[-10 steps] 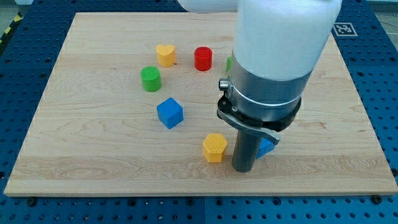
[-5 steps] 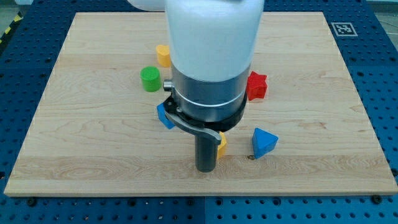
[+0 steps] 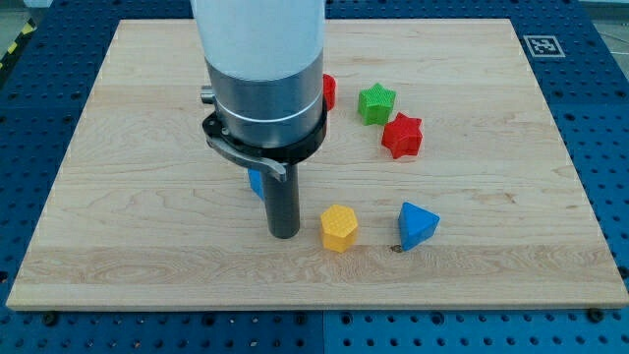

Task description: Move the yellow hexagon left to the blue triangle

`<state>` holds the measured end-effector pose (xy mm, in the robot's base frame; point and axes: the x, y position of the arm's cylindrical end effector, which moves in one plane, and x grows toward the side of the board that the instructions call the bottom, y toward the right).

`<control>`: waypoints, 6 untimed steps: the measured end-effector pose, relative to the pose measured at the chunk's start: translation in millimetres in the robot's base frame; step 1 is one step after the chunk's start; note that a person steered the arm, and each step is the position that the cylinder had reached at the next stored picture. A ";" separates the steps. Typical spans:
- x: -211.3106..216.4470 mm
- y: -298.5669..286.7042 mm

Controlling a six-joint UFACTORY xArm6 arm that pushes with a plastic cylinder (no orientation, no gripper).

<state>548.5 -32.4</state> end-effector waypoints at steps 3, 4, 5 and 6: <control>0.0 41.2; -0.3 20.3; -6.8 -29.7; -26.8 -80.2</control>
